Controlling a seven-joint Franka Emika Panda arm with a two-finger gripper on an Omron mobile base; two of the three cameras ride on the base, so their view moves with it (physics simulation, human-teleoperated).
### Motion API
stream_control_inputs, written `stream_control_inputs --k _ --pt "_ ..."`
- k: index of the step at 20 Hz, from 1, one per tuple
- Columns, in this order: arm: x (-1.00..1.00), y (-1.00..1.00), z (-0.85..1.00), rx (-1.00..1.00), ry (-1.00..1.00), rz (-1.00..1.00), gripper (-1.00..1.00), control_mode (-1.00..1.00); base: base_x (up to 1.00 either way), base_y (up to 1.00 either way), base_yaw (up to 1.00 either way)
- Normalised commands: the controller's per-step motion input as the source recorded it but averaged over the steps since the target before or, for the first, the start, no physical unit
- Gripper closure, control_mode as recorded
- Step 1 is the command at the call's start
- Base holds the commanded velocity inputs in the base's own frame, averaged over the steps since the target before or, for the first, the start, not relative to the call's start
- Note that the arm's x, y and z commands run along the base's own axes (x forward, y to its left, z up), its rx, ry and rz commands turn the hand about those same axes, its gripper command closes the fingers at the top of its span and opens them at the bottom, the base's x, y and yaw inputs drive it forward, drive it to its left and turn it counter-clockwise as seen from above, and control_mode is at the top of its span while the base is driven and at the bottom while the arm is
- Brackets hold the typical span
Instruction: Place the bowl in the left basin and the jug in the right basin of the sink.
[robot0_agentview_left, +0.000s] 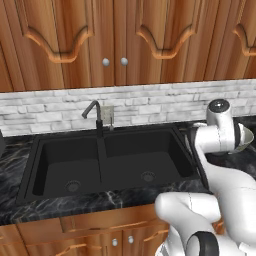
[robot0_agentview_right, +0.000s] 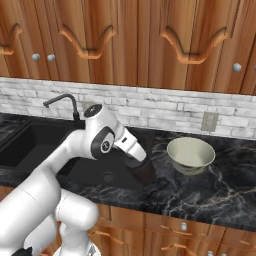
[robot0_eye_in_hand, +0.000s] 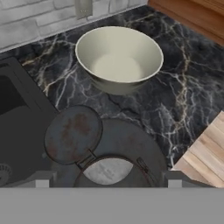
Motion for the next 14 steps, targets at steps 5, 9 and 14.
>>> stream_control_inputs --k 5,9,14 --pt "-0.01 0.40 0.23 -0.02 0.01 0.00 1.00 -1.00 0.00 0.00 0.00" --pt "0.00 0.47 0.14 -0.02 0.00 -0.01 1.00 -1.00 0.00 0.00 0.00" --pt "0.00 0.46 0.06 -0.01 0.00 0.00 1.00 -1.00 0.00 0.00 0.00"
